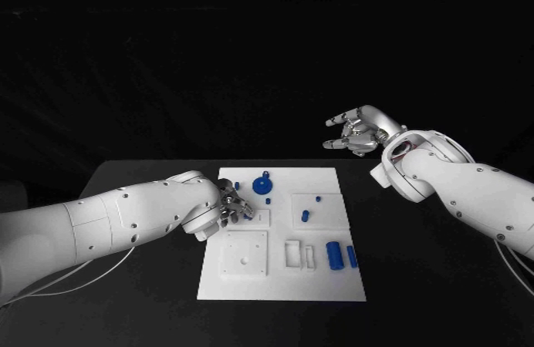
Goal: Assemble the parts on the task board
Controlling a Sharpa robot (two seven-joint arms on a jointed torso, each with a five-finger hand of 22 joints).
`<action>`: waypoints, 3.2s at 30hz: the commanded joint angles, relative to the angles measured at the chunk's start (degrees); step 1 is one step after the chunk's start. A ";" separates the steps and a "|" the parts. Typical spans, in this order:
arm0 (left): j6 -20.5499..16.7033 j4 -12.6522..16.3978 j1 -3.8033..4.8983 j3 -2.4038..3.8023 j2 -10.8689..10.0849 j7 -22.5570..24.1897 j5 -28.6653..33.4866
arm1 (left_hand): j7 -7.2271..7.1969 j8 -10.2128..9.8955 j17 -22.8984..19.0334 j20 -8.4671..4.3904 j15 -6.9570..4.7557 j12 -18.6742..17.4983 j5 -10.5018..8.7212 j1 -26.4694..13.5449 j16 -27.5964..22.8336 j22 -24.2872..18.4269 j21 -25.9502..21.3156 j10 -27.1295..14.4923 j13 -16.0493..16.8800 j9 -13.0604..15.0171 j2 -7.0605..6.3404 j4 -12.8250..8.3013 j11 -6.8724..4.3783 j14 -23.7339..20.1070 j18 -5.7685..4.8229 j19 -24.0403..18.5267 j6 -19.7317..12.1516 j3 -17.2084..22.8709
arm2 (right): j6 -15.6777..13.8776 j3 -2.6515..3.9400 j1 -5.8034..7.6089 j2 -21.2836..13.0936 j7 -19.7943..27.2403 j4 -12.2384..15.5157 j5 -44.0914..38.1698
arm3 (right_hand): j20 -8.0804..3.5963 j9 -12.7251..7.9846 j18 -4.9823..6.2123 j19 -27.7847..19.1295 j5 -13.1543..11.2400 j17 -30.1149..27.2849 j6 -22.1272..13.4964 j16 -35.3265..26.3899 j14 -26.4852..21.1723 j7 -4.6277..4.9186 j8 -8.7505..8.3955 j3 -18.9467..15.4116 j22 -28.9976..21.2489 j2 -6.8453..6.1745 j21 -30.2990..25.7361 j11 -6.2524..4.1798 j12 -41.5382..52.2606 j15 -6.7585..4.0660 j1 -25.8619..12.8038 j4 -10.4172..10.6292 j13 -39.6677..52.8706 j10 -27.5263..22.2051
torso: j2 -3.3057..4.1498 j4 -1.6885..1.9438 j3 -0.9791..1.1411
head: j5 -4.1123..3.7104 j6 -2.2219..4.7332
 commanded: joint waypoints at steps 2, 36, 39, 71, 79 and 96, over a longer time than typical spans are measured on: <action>1.12 -0.13 -0.17 -0.08 0.10 -0.50 -1.34 | -8.46 0.03 -0.12 -0.19 -0.54 0.04 -0.26 0.18 -0.03 0.11 -0.38 1.17 0.00 41.22 0.50 0.31 -1.80 -0.16 -0.31 0.07 12.57 -0.04 | 1.07 0.04 0.01 0.13 0.38 -0.09 0.03 | 0.27 -0.06 0.64 2.73 0.40 0.06 0.66 -0.12 -0.26 0.00 -0.30 0.47 5.02 0.20 -0.18 -0.13 0.15 -0.12 -0.62 -0.11 0.00 -0.31 | -0.01 0.02 0.01 | -0.03 -0.04; 3.45 -0.14 -0.17 -0.08 0.09 -0.85 -1.46 | -8.47 0.04 -0.18 -0.19 -0.52 0.14 -0.24 0.32 0.19 0.78 -0.89 1.17 0.03 41.31 0.47 0.03 -1.82 -0.06 -0.39 0.29 12.63 0.06 | 1.51 0.04 0.00 0.62 0.50 -0.60 0.03 | 0.23 -0.04 0.63 2.75 0.45 0.14 1.23 -0.12 -0.21 -0.03 -0.28 1.21 5.01 0.57 -0.17 -0.17 0.27 -0.16 -1.09 -1.28 0.01 -0.29 | 0.04 0.01 0.00 | 0.30 -0.04; 3.43 -0.21 -0.17 -0.08 0.14 -0.85 -1.45 | -8.47 0.03 -0.28 -0.19 -0.52 0.11 -0.28 0.29 0.16 0.81 -0.92 1.17 0.02 41.32 0.49 0.06 -1.81 -0.09 -0.39 0.29 12.62 0.05 | 1.54 0.04 0.00 0.68 0.51 -0.65 0.03 | 0.23 -0.04 0.64 2.74 0.42 0.13 1.24 -0.15 -0.22 -0.03 -0.28 1.31 5.00 0.61 -0.24 -0.18 0.22 -0.16 -1.14 -1.48 -0.03 -0.34 | 0.04 0.03 0.03 | 0.32 -0.05; 0.55 2.60 -0.27 -0.05 -1.63 -0.24 -2.64 | -8.44 0.07 -1.52 -0.19 -0.55 -0.22 -1.85 1.05 -0.32 1.77 -1.89 1.19 -0.39 40.39 1.03 0.52 -1.79 0.08 -0.38 0.90 12.71 -0.39 | 1.71 0.03 -0.12 0.96 0.70 -1.18 0.03 | 0.22 -0.04 0.63 2.76 0.49 0.19 1.38 -0.13 -0.18 -0.03 -0.27 1.44 5.02 0.75 -0.17 -0.19 0.34 -0.17 -1.40 -1.74 0.05 -0.27 | 0.03 0.05 -0.06 | 0.09 -0.22; -3.08 4.26 -0.26 -0.04 -2.93 0.72 -4.14 | -8.47 0.08 -1.31 -0.21 -0.62 -0.08 -1.62 0.88 -0.18 2.00 -2.06 1.19 -0.39 40.43 1.05 0.42 -1.84 0.27 -0.28 1.13 12.81 -0.29 | 1.75 0.03 -0.17 0.90 0.70 -1.30 0.03 | 0.22 -0.04 0.63 2.76 0.49 0.19 1.38 -0.13 -0.18 -0.03 -0.27 1.44 5.02 0.75 -0.17 -0.19 0.34 -0.17 -1.40 -1.74 0.05 -0.27 | 0.02 0.03 -0.02 | 0.13 -0.28; -7.80 4.62 -0.26 -0.05 -2.44 1.66 -4.51 | -8.53 -0.03 -0.71 -0.36 -0.84 0.21 -2.41 0.91 0.01 2.85 -2.49 1.18 -0.37 40.50 1.04 1.05 -2.03 0.65 -0.19 1.72 12.74 -0.45 | 2.00 0.03 -0.21 1.03 0.67 -1.47 0.03 | 0.21 -0.04 0.62 2.79 0.46 0.22 1.49 -0.11 -0.13 -0.04 -0.27 1.45 5.04 0.83 -0.03 -0.20 0.37 -0.19 -1.52 -1.87 0.06 -0.22 | 0.10 -0.06 0.06 | 0.15 -0.51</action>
